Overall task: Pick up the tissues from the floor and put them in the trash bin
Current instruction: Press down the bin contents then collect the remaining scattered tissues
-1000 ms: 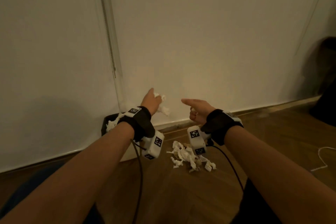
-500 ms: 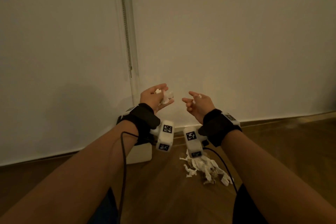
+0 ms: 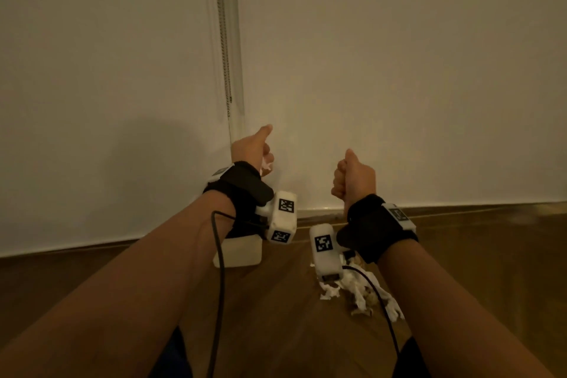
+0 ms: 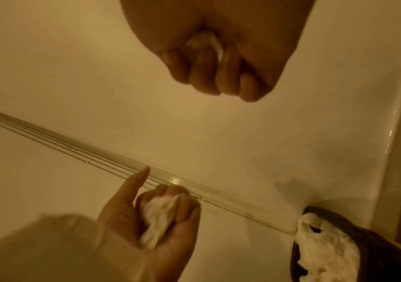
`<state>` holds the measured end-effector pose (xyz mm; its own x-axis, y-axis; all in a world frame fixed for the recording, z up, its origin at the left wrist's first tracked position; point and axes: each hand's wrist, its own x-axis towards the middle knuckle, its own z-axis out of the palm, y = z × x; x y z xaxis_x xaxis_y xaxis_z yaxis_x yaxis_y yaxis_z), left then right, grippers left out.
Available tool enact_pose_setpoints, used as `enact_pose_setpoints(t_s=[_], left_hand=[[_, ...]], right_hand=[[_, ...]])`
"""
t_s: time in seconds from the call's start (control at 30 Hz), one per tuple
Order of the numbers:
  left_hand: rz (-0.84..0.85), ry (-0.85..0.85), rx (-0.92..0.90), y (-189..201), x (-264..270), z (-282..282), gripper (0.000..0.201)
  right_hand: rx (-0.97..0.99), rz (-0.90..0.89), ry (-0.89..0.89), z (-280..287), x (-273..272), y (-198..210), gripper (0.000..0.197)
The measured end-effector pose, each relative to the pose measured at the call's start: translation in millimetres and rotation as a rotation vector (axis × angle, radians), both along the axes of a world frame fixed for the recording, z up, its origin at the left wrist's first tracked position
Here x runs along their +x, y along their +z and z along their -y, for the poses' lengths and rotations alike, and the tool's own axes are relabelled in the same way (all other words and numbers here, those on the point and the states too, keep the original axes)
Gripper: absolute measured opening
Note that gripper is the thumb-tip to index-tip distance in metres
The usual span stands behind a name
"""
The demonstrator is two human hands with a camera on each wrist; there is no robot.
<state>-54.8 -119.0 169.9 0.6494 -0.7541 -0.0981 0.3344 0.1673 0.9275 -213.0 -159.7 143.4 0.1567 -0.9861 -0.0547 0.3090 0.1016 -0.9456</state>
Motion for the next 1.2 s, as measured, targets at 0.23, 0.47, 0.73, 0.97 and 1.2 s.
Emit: enact_pose_setpoints(t_s=[0.23,0.47,0.73,0.97,1.2], left_hand=[[0.063,0.137,0.116,-25,39,13,0.05],[0.256,0.154,0.32,-82,114,12,0.023],[0.718,0.033,0.722,-138,145,14,0.043],[0.878,0.093,0.52,-181,151,28,0.041],[1.303,-0.008,0.664,-210,166,45,0.018]], right_hand=[[0.035,0.1,0.058,18,33,-21,0.028],[-0.094,-0.241,0.234,35,78,-70,0.025],[-0.341,-0.878,0.406,59,118,-139,0.039],[-0.452,-0.745,0.213,65,161,-169,0.013],[-0.745,-1.034,0.459,71,201,-198,0.034]])
